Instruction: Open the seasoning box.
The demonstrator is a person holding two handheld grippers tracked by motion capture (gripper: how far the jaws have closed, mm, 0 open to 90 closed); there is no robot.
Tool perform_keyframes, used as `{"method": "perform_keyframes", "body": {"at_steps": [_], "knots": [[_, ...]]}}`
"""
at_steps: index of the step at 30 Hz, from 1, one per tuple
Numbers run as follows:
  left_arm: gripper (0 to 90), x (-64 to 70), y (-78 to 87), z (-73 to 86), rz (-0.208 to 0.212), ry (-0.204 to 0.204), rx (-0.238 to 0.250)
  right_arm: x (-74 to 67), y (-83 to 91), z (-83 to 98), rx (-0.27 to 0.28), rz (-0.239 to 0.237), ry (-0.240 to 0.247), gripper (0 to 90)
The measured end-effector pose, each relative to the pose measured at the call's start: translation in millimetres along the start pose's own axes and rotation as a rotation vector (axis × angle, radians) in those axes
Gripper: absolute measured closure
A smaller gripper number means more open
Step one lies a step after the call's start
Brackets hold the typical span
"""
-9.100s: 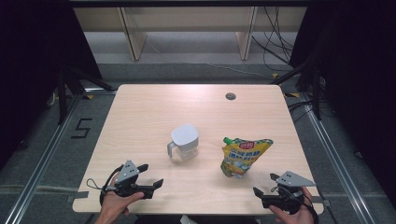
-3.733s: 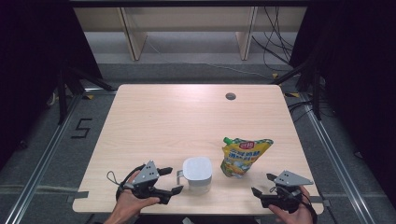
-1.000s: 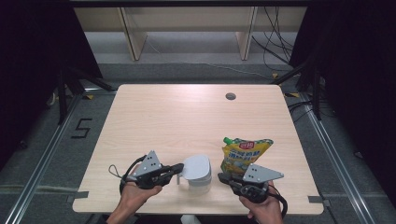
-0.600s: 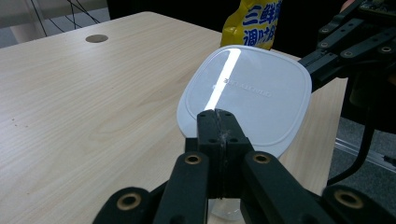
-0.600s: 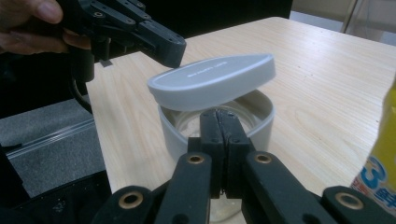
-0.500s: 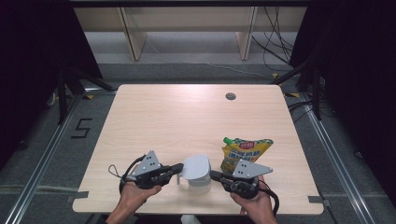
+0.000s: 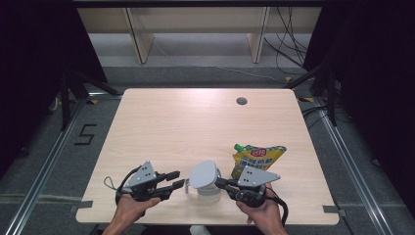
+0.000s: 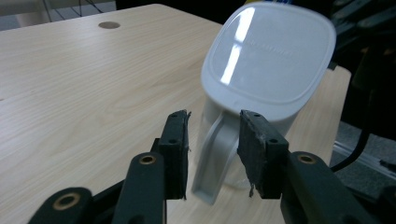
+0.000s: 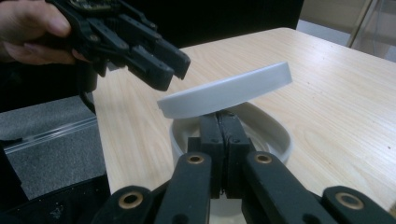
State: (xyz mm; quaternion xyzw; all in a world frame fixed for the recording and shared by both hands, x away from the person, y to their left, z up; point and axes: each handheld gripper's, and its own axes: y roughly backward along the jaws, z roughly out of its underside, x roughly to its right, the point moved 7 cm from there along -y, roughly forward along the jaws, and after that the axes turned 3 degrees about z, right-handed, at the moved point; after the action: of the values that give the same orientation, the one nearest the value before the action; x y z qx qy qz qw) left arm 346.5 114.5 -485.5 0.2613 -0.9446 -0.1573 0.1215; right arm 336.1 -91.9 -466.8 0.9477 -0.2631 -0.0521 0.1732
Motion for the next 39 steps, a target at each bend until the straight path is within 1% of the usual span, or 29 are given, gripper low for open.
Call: {"method": "perform_keyframes", "body": {"at_steps": [1,2,3,4,5,7,8,9,10,13,14,15,16,17,18,19,20,21,23,25,26,31,32,33,34,35,37,38,39], "knots": [[61.0,0.0,0.0,0.0,0.0,0.0,0.0,0.0,0.0,0.0,0.0,0.0,0.0,90.0],[59.0,-0.6,3.7,4.2,-0.018,-0.021,-0.025,-2.0,0.3,-0.9,-0.021,-0.013,0.001,90.0],[57.3,-1.9,4.8,7.0,-0.021,-0.045,-0.037,-2.6,0.4,-1.1,-0.028,-0.009,0.005,90.0],[54.5,-1.4,5.4,9.8,-0.024,-0.034,-0.045,-3.2,-1.7,-3.2,-0.012,-0.006,0.022,90.0],[52.8,-0.5,5.7,12.7,-0.029,-0.024,-0.051,-4.2,-1.7,-3.8,-0.016,-0.007,0.011,90.0],[49.1,0.0,5.7,16.1,-0.021,-0.029,-0.064,-5.0,-2.8,-5.6,-0.01,-0.016,0.026,90.0],[46.7,-0.4,6.6,22.9,-0.029,-0.045,-0.095,-7.0,-3.3,-8.4,-0.012,-0.016,0.043,90.0],[45.2,0.7,6.3,26.8,-0.029,-0.014,-0.101,-7.1,-3.8,-9.4,-0.01,-0.015,0.057,90.0],[44.0,-0.4,7.6,30.0,-0.039,-0.022,-0.118,-7.5,-4.2,-10.7,-0.01,-0.012,0.059,90.0],[42.0,-0.9,8.9,33.7,-0.026,-0.036,-0.126,-10.2,-6.2,-13.2,-0.008,-0.021,0.056,90.0],[41.1,-1.5,11.4,38.0,-0.037,-0.011,-0.137,-12.7,-9.1,-16.0,0.004,-0.019,0.063,90.0],[40.6,-1.5,11.4,38.0,-0.037,-0.011,-0.137,-12.7,-9.1,-16.0,0.004,-0.019,0.063,90.0],[40.0,-2.1,12.7,41.1,-0.051,0.012,-0.13,-15.2,-11.2,-17.9,-0.005,-0.034,0.071,90.0],[39.8,-2.1,12.7,41.1,-0.051,0.012,-0.13,-15.2,-11.2,-17.9,-0.005,-0.034,0.071,90.0],[39.2,-5.0,14.8,44.6,-0.061,-0.013,-0.155,-18.0,-15.0,-21.4,0.01,-0.027,0.078,90.0],[38.5,-5.0,14.8,44.6,-0.061,-0.013,-0.155,-18.0,-15.0,-21.4,0.01,-0.027,0.078,90.0],[38.5,-4.2,13.6,45.6,-0.06,-0.003,-0.147,-20.3,-16.0,-22.6,0.004,-0.042,0.087,90.0],[37.9,-4.3,13.7,46.6,-0.061,0.0,-0.153,-22.2,-18.6,-24.3,0.009,-0.035,0.093,90.0],[37.1,-5.2,14.2,48.0,-0.066,-0.003,-0.155,-27.4,-22.2,-26.9,0.002,-0.054,0.102,90.0],[36.4,-5.5,14.9,48.8,-0.065,0.004,-0.153,-30.0,-24.6,-28.0,0.009,-0.051,0.109,90.0],[36.1,-5.5,15.2,49.3,-0.066,0.006,-0.151,-30.3,-23.3,-27.1,-0.006,-0.061,0.111,89.8],[34.8,-6.0,14.5,49.5,-0.065,0.012,-0.142,-24.7,-15.2,-25.7,0.018,-0.048,0.086,88.6],[34.5,-5.8,14.2,49.7,-0.065,0.014,-0.138,-18.7,-9.4,-23.5,0.029,-0.046,0.067,87.8],[34.2,-6.9,14.8,50.8,-0.07,0.003,-0.15,-16.0,-5.8,-21.8,0.032,-0.025,0.044,87.1],[33.7,-6.9,14.8,50.8,-0.07,0.003,-0.15,-13.3,-2.4,-19.8,0.029,-0.035,0.049,86.2],[32.9,-7.1,14.4,50.6,-0.074,0.005,-0.15,-8.8,1.6,-17.6,0.035,-0.021,0.067,84.9],[31.9,-7.4,14.5,51.6,-0.073,0.008,-0.154,-1.0,12.1,-9.1,0.024,0.004,0.041,82.7],[31.5,-7.4,14.5,51.6,-0.073,0.008,-0.154,-1.0,12.1,-9.1,0.024,0.004,0.041,82.7],[31.0,-7.3,13.5,51.0,-0.077,0.025,-0.143,8.5,22.9,-1.8,0.037,0.032,0.009,80.3]]}}
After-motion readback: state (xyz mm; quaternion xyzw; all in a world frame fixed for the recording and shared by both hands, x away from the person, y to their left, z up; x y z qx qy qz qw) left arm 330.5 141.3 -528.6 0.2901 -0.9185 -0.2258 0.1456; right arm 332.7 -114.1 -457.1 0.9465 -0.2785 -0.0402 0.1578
